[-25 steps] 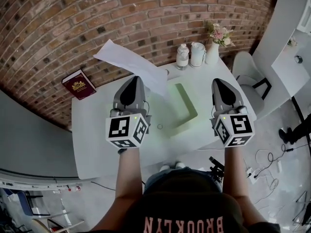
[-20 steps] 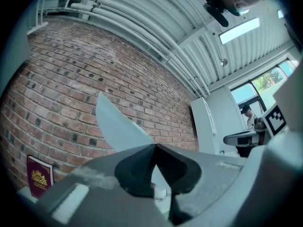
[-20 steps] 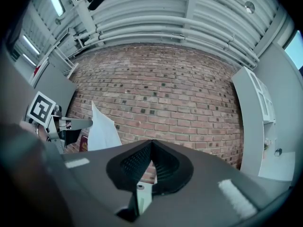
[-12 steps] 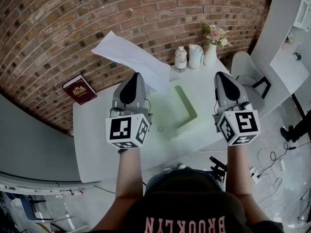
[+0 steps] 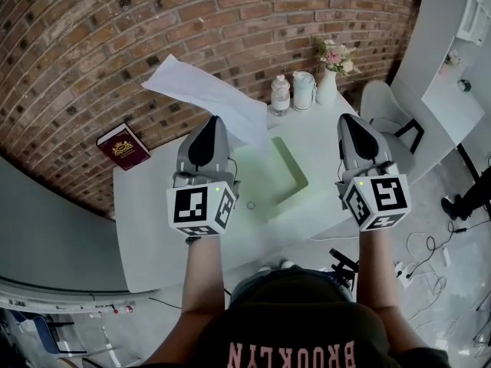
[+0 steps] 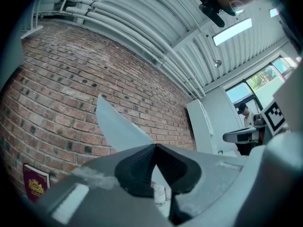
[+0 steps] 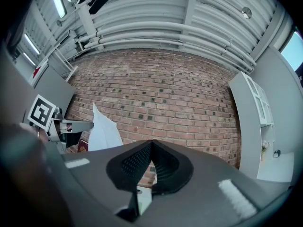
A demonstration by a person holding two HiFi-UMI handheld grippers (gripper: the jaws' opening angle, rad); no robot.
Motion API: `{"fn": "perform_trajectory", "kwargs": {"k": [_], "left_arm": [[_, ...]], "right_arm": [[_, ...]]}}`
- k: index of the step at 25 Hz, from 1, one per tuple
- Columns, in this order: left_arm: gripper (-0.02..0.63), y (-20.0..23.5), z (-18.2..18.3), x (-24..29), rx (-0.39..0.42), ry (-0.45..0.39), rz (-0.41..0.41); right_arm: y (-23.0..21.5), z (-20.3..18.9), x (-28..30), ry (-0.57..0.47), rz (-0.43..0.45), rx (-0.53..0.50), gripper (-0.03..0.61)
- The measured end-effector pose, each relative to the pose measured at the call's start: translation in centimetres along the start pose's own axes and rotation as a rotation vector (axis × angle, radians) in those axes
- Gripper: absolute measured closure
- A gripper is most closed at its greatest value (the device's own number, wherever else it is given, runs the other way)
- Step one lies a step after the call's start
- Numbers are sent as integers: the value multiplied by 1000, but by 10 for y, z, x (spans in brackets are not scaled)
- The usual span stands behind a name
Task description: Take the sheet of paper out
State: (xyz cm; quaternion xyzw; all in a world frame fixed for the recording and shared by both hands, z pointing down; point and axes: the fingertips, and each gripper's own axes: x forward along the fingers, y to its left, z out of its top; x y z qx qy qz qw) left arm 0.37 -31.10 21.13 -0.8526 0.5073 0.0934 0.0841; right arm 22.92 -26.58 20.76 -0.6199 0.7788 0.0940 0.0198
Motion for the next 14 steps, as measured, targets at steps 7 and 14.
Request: {"fn": "perform_trajectory", "kwargs": {"k": [7, 14], "left_arm": [[612, -2, 3, 2, 4, -8, -10], [612, -5, 4, 4, 8, -6, -22]], "right_arm": [[-3, -2, -2, 2, -10, 11, 578], [-3, -3, 0, 1, -12, 17, 578]]}}
